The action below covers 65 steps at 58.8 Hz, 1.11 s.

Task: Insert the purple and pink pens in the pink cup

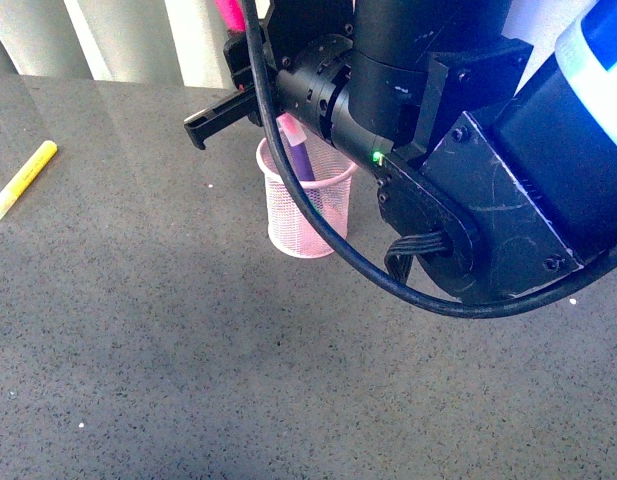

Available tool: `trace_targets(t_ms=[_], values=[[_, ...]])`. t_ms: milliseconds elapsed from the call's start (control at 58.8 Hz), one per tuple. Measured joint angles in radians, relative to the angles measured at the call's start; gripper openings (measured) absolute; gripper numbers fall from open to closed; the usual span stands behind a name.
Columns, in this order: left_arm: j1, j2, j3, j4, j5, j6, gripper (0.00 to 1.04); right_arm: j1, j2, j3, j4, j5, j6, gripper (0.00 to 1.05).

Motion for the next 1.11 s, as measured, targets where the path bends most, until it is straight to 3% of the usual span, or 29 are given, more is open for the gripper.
trace_targets(t_ms=[459,731,969,1003,1105], values=[[0.0,0.0,0.0,0.0,0.0,0.0,0.98,-0.004,0.029,-0.053,0.013,0.045,0.056,0.12],[0.0,0.0,0.0,0.0,0.0,0.0,0.98,-0.016,-0.003,-0.097,-0.024,0.116,0.111,0.56],[0.0,0.0,0.0,0.0,0.0,0.0,0.98,-0.065,-0.203,-0.152,-0.221,0.303,0.232,0.96],[0.0,0.0,0.0,0.0,0.0,0.0,0.98,-0.076,-0.243,-0.171,-0.265,0.314,0.262,1.0],[0.0,0.0,0.0,0.0,0.0,0.0,0.98,-0.109,-0.378,-0.241,-0.408,0.367,0.341,0.97]])
